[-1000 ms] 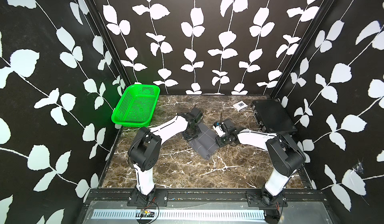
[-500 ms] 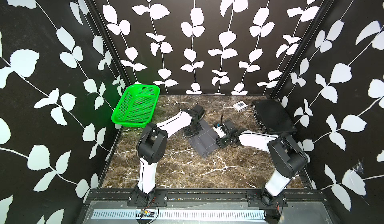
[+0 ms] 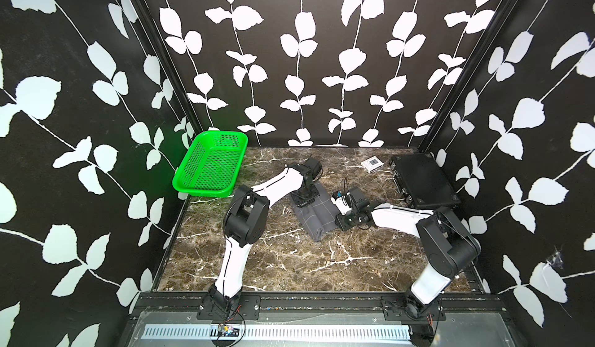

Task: Roll up the pillowcase
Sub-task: Roll the pillowcase at the center of the board.

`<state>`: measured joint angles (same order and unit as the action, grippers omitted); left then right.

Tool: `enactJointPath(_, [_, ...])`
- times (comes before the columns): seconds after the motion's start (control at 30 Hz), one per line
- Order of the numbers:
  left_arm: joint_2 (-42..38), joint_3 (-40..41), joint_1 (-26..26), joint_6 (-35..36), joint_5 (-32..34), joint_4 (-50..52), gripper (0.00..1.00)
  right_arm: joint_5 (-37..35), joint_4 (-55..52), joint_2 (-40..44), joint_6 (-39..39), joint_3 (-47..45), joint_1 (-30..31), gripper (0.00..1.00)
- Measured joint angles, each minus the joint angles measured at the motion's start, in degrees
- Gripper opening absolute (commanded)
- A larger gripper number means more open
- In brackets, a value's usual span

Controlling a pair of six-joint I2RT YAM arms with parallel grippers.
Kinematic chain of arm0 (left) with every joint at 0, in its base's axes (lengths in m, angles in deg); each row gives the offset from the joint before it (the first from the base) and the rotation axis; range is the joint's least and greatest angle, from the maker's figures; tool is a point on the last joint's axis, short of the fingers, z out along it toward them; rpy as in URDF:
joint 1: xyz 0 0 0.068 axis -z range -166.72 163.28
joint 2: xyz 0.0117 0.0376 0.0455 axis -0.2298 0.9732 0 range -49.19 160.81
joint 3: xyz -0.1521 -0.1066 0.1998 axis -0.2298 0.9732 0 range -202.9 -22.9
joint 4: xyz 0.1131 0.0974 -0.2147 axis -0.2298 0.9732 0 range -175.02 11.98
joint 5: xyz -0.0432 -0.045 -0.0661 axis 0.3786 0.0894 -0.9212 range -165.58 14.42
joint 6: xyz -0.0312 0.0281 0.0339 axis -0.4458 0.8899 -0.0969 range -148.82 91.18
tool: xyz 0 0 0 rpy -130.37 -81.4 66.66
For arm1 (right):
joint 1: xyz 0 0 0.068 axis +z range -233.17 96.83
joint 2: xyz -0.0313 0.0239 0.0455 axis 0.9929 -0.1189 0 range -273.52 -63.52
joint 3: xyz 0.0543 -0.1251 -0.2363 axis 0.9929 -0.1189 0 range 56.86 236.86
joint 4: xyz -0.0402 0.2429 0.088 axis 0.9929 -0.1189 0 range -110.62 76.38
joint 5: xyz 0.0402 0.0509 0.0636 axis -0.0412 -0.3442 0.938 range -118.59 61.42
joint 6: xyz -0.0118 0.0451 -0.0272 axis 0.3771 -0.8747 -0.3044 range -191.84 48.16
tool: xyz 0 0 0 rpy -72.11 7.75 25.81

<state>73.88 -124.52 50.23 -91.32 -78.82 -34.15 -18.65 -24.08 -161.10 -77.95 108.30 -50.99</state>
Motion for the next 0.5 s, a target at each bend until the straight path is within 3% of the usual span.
enactJointPath(0.33, [5.22,-4.31,0.04,0.59,-3.52,-4.52,0.32,3.23,0.44,8.17,-0.04,-2.91,-0.33,0.4])
enactJointPath(0.5, [5.4,-4.33,0.02,1.77,-4.92,-6.73,0.34,6.8,3.15,16.09,-0.07,-4.79,0.07,0.4])
